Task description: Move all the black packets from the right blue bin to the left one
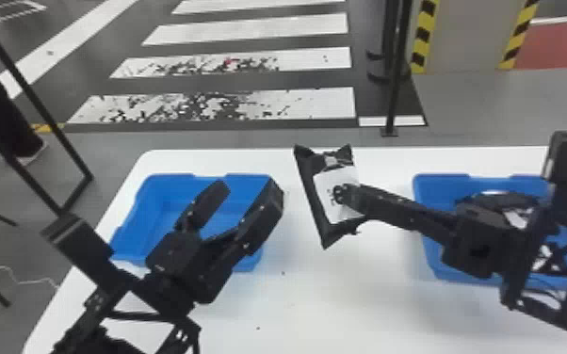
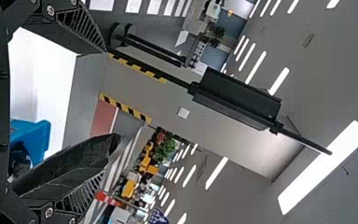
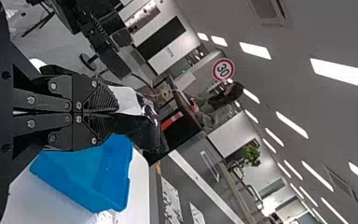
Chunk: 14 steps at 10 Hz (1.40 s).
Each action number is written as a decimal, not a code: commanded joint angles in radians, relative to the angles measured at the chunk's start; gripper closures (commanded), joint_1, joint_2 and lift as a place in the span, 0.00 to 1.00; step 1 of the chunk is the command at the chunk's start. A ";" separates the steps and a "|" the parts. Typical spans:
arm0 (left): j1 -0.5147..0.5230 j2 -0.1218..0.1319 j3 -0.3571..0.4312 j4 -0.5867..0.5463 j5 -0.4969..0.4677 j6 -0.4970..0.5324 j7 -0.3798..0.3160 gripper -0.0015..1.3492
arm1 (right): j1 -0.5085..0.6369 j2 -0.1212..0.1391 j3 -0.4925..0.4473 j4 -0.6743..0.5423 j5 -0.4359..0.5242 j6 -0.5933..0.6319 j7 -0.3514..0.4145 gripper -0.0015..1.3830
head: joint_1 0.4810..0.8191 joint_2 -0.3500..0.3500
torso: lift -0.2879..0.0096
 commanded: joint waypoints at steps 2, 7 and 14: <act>-0.013 0.007 -0.013 0.000 0.020 0.016 -0.006 0.10 | -0.028 -0.016 0.060 0.001 -0.049 0.002 0.010 0.82 | 0.63 0.77 | 0.50; -0.015 0.010 -0.015 0.000 0.050 0.053 -0.019 0.37 | -0.079 -0.025 0.108 0.046 -0.073 -0.008 0.012 0.82 | 0.63 0.81 | 0.50; -0.001 0.013 -0.033 -0.066 0.199 0.195 0.003 0.91 | -0.180 -0.025 0.146 0.193 -0.069 -0.104 0.010 0.82 | 0.63 0.75 | 0.50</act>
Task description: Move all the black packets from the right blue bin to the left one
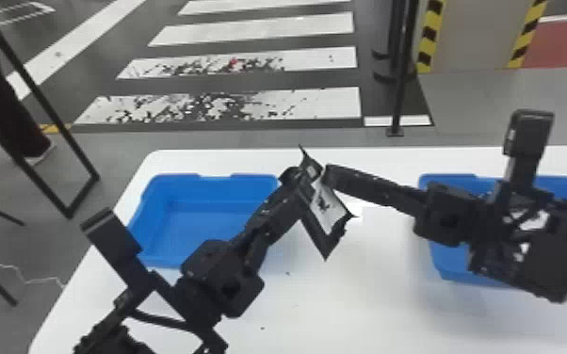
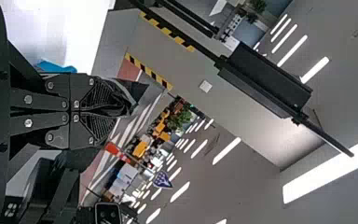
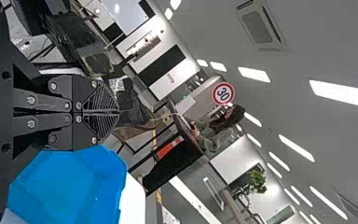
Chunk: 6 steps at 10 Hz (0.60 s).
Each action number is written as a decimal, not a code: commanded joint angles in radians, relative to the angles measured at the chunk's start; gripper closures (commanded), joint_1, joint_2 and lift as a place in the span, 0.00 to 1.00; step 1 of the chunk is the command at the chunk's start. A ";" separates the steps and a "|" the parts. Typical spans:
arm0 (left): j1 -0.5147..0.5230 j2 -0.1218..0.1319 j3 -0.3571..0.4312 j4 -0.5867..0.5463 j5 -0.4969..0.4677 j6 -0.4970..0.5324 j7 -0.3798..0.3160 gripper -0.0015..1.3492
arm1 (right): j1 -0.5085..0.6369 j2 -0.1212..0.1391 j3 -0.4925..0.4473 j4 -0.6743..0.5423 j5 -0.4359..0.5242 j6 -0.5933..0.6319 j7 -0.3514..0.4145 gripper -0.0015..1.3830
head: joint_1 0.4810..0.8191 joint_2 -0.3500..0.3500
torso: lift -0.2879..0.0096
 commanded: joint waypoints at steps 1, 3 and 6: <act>0.006 -0.001 -0.003 -0.014 0.075 0.027 0.003 0.91 | -0.028 0.001 0.012 0.035 0.003 -0.025 -0.001 0.82 | 0.63 0.72 | 0.50; 0.009 -0.001 0.001 -0.024 0.079 -0.032 0.014 0.91 | -0.028 0.001 0.032 0.062 -0.017 -0.062 0.002 0.68 | 0.63 0.70 | 0.50; -0.050 -0.027 0.128 0.082 -0.172 -0.135 0.071 0.91 | 0.043 0.003 -0.004 -0.032 0.069 -0.087 0.013 0.05 | 0.63 0.78 | 0.50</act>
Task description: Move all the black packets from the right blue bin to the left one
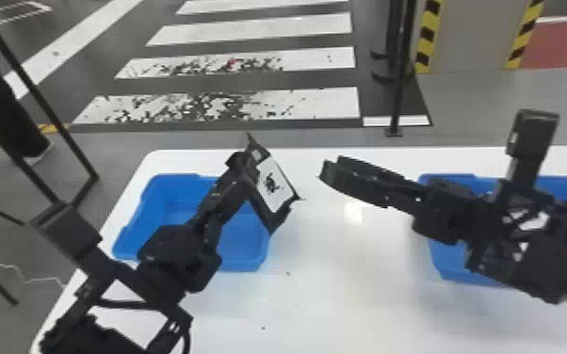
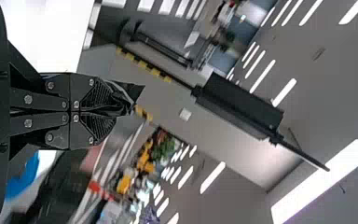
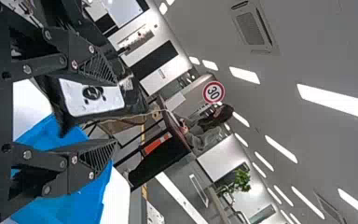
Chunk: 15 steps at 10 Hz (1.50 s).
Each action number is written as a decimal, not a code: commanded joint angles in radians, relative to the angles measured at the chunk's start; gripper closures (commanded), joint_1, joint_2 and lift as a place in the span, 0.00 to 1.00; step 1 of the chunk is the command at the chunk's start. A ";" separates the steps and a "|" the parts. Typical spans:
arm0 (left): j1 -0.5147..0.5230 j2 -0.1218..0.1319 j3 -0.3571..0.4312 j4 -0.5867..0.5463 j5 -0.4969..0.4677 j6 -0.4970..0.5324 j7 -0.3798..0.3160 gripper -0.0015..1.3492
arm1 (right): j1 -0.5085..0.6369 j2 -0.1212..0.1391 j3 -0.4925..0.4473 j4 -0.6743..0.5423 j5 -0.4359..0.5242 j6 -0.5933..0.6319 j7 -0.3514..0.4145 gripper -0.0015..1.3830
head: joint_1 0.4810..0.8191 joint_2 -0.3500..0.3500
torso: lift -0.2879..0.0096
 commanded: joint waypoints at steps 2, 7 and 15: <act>-0.144 -0.007 0.093 0.264 -0.251 -0.173 0.034 0.91 | 0.055 -0.002 -0.032 -0.037 0.013 -0.001 0.001 0.11 | 0.63 0.90 | 0.50; -0.210 0.002 0.079 0.467 -0.311 -0.451 0.014 0.08 | 0.114 0.009 -0.135 -0.106 0.169 0.031 -0.005 0.11 | 0.61 1.00 | 0.50; 0.134 -0.013 0.024 0.070 -0.281 -0.431 -0.066 0.13 | 0.242 0.081 -0.520 -0.310 0.725 0.458 -0.203 0.11 | 0.63 0.40 | 0.50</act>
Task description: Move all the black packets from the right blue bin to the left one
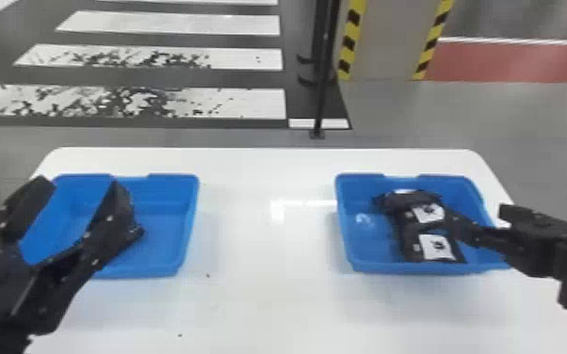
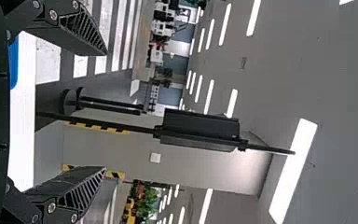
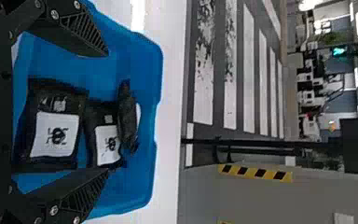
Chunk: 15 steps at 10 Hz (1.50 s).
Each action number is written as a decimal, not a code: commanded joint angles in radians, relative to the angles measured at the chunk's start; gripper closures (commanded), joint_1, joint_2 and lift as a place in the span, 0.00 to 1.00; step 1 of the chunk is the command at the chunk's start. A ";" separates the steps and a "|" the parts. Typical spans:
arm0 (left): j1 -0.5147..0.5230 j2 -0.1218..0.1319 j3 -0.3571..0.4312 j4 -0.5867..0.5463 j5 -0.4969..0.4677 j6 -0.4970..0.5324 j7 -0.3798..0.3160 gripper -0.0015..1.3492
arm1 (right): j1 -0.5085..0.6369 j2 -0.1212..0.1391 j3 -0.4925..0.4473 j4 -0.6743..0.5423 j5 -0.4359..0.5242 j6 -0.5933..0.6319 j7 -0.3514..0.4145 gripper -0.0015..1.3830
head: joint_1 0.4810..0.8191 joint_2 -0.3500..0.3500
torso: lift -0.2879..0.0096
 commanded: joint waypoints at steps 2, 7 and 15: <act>-0.004 0.000 0.001 -0.003 -0.012 0.017 -0.009 0.13 | -0.110 -0.017 0.000 0.177 0.017 0.066 0.000 0.11 | 0.63 0.33 | 0.50; -0.009 -0.003 0.009 -0.003 -0.018 0.017 -0.013 0.13 | -0.270 -0.053 0.122 0.435 -0.050 0.086 0.000 0.11 | 0.63 0.34 | 0.50; -0.009 -0.003 0.013 -0.001 -0.024 0.029 -0.019 0.13 | -0.363 -0.070 0.184 0.533 -0.036 0.253 -0.055 0.11 | 0.63 0.37 | 0.50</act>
